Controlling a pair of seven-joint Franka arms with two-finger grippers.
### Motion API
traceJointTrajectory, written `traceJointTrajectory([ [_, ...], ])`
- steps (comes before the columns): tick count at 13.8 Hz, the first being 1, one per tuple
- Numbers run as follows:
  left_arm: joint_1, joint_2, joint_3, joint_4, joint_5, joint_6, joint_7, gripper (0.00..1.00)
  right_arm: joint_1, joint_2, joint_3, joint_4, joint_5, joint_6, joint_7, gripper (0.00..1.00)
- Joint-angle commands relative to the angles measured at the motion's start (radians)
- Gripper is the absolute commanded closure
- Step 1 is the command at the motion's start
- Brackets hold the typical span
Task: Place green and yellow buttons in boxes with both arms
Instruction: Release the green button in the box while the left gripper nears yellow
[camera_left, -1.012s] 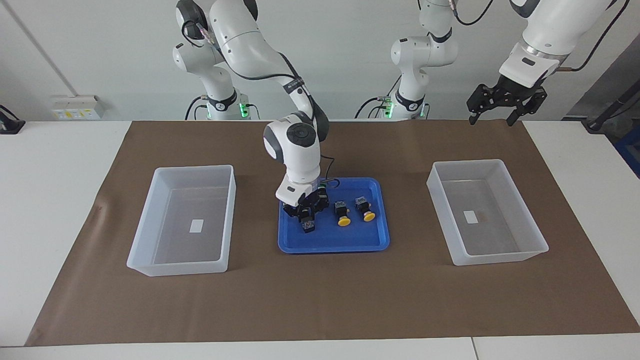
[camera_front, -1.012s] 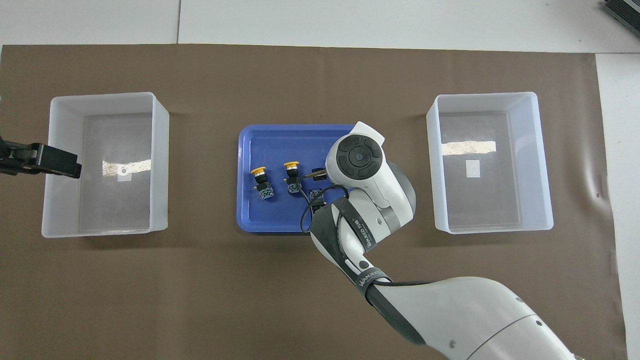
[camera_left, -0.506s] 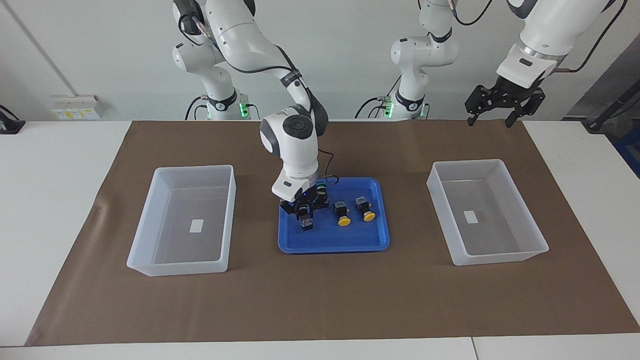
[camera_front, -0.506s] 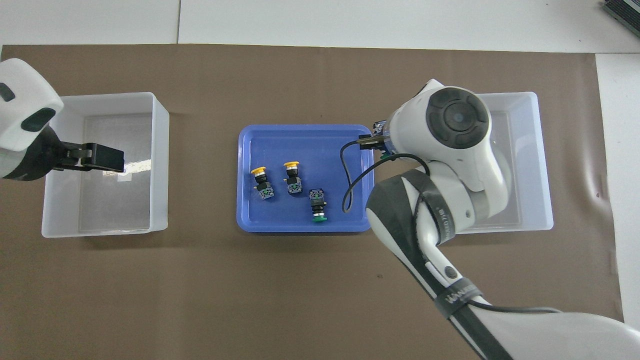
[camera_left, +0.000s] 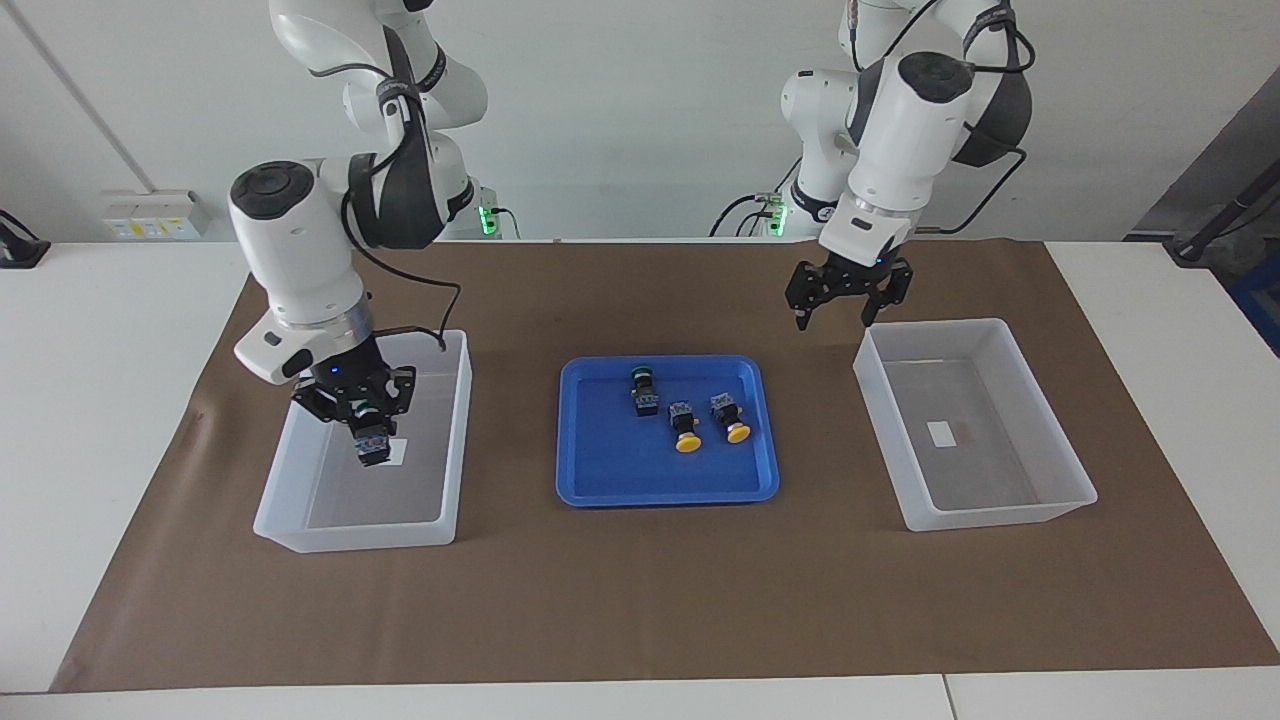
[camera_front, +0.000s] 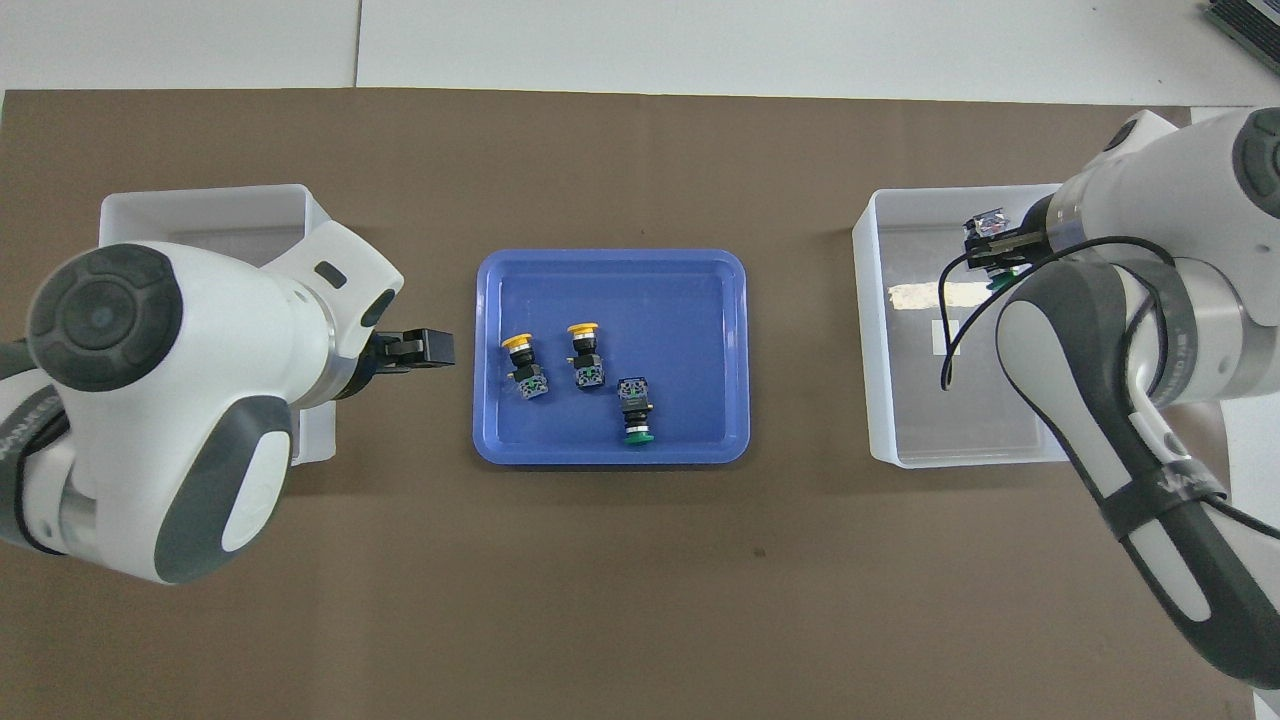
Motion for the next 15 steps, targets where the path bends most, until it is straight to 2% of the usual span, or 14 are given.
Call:
traceJointTrajectory([
  [1, -0.062, 0.062, 0.015, -0.047, 0.001, 0.13, -0.084, 0.0, -0.041, 0.043, 0.018, -0.053, 0.005, 0.114, -0.031, 1.0],
  [3, -0.068, 0.068, 0.015, -0.104, 0.001, 0.229, -0.094, 0.0, -0.046, 0.115, 0.018, -0.062, 0.014, 0.218, -0.032, 1.0],
  [7, -0.115, 0.183, 0.015, -0.101, 0.002, 0.345, -0.16, 0.03, -0.066, 0.14, 0.018, -0.159, 0.025, 0.346, -0.037, 1.0],
  [8, -0.117, 0.201, 0.015, -0.098, 0.002, 0.362, -0.167, 0.04, -0.064, 0.141, 0.018, -0.163, 0.025, 0.349, -0.037, 0.93],
  [9, -0.126, 0.217, 0.015, -0.095, 0.002, 0.371, -0.175, 0.06, -0.066, 0.141, 0.018, -0.163, 0.025, 0.349, -0.037, 0.61],
  [10, -0.137, 0.238, 0.017, -0.095, 0.004, 0.393, -0.19, 0.09, -0.067, 0.141, 0.018, -0.163, 0.025, 0.347, -0.037, 0.13],
  [11, -0.14, 0.263, 0.017, -0.093, 0.01, 0.414, -0.198, 0.11, -0.069, 0.14, 0.018, -0.16, 0.025, 0.346, -0.037, 0.0],
  [13, -0.16, 0.306, 0.017, -0.085, 0.064, 0.45, -0.264, 0.14, -0.067, 0.118, 0.018, -0.148, 0.025, 0.334, -0.037, 0.0],
  [15, -0.16, 0.31, 0.015, -0.085, 0.075, 0.464, -0.281, 0.19, -0.055, 0.072, 0.018, -0.148, 0.025, 0.308, -0.028, 0.0],
])
